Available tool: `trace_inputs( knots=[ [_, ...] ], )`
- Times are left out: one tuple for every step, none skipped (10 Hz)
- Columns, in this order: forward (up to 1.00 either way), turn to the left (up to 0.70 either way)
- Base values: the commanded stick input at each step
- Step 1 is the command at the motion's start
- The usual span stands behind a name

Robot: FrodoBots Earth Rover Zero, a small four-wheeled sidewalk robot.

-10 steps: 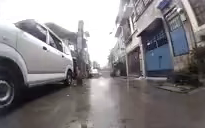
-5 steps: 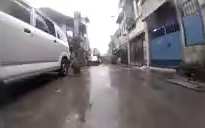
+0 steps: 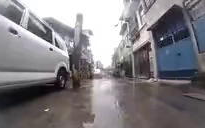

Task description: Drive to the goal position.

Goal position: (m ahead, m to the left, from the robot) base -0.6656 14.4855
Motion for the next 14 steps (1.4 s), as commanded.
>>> trace_inputs(
  knots=[
    [0.99,0.00],
    [0.99,0.00],
    [0.99,0.00],
    [0.99,0.00],
    [0.99,0.00],
    [0.99,0.00],
    [0.99,0.00],
    [0.99,0.00],
    [0.99,0.24],
    [0.99,0.19],
    [0.99,0.00],
    [0.99,0.00],
    [0.99,0.00],
    [0.99,0.00]
  ],
)
